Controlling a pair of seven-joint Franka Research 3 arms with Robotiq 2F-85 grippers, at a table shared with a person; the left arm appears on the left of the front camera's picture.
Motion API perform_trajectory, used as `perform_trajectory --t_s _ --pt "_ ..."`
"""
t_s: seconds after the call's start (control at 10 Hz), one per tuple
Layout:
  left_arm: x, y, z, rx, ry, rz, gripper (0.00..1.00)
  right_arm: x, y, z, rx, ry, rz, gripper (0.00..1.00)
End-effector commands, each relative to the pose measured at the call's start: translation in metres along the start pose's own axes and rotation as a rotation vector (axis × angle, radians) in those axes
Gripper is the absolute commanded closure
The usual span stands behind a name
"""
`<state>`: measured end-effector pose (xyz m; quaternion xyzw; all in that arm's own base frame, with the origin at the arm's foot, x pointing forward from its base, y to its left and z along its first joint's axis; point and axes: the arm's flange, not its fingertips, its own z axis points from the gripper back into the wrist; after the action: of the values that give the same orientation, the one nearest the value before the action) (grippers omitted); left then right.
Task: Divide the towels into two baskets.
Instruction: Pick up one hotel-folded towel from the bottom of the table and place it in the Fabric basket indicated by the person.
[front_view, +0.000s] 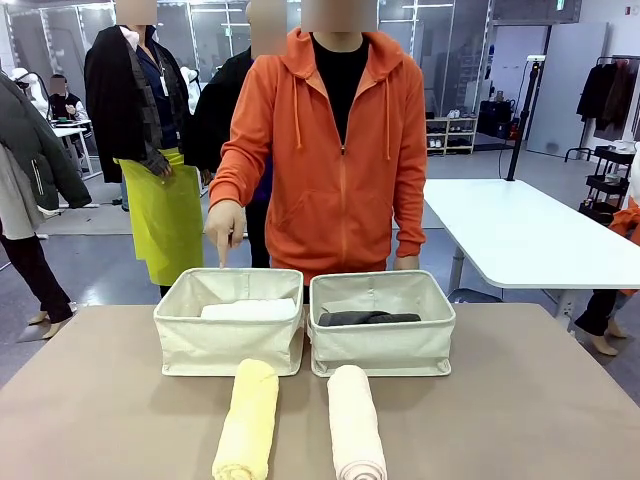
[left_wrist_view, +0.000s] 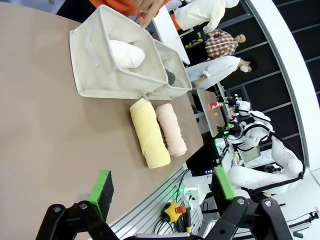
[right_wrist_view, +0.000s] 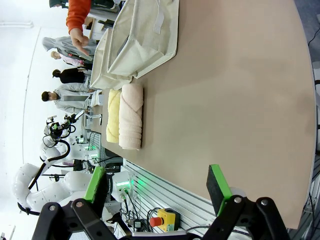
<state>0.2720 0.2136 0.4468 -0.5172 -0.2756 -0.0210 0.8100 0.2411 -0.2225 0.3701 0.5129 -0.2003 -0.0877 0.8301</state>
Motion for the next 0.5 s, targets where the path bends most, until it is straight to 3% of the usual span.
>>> perform_trajectory --t_s 0.0,0.2,0.4 --pt "-0.002 -0.023 -0.052 0.064 0.086 0.035 0.00 -0.003 0.003 0.001 0.002 0.010 0.010 0.00" --pt "-0.014 -0.041 -0.114 0.143 0.178 0.075 0.00 -0.003 0.003 0.001 0.002 0.010 0.010 0.00" --pt "-0.027 -0.055 -0.171 0.266 0.208 0.018 0.00 -0.003 0.003 0.001 0.002 0.010 0.010 0.00"
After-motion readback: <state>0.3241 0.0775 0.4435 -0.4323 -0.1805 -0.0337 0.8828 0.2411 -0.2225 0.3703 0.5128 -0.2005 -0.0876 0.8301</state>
